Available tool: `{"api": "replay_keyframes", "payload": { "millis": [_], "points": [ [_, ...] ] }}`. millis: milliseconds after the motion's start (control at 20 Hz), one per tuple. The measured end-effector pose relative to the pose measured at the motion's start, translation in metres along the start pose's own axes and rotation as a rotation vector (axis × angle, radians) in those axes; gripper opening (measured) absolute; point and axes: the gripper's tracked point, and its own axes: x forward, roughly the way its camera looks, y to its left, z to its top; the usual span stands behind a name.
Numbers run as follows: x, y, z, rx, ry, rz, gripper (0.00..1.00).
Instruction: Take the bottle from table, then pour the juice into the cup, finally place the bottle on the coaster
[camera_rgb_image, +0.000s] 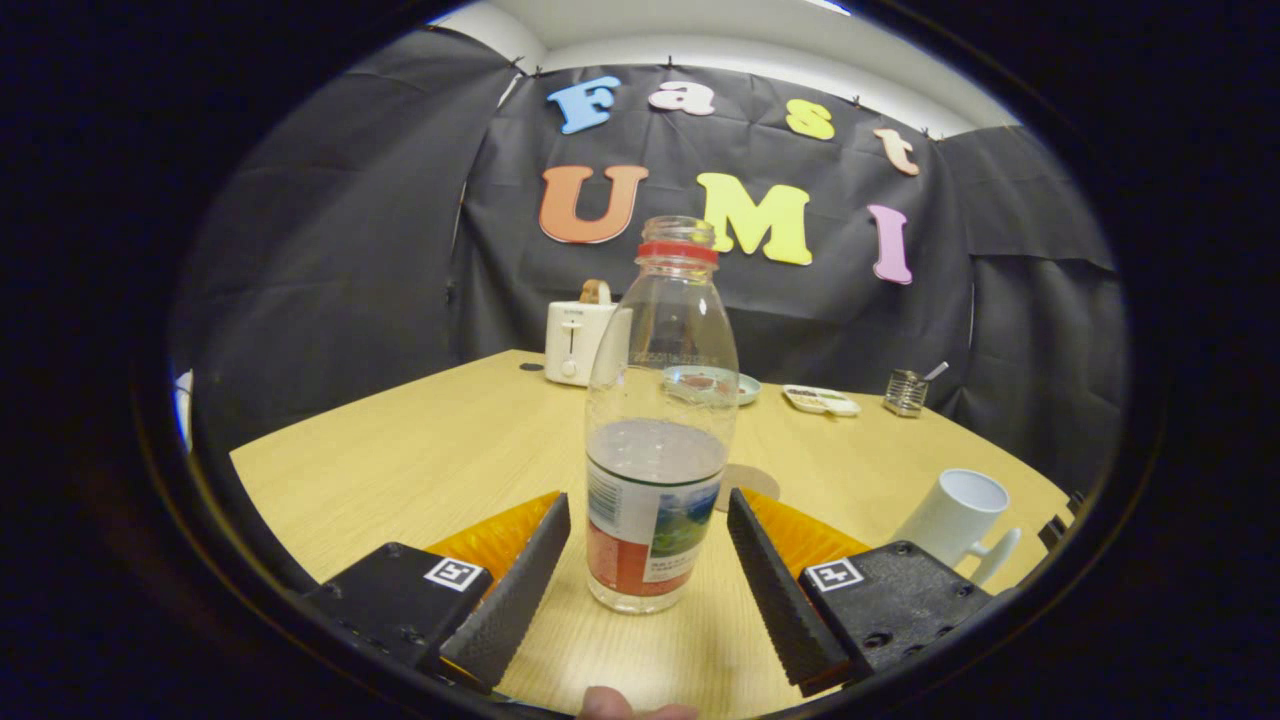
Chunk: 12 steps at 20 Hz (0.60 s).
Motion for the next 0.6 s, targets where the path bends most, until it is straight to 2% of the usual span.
{"api": "replay_keyframes", "payload": {
  "millis": [350, 600],
  "points": [
    [0.0016, -0.0036, 0.0053, -0.017, -0.013, -0.008, 1.0],
    [0.0002, -0.0003, 0.0075, -0.003, -0.01, -0.003, 0.85]
  ]
}}
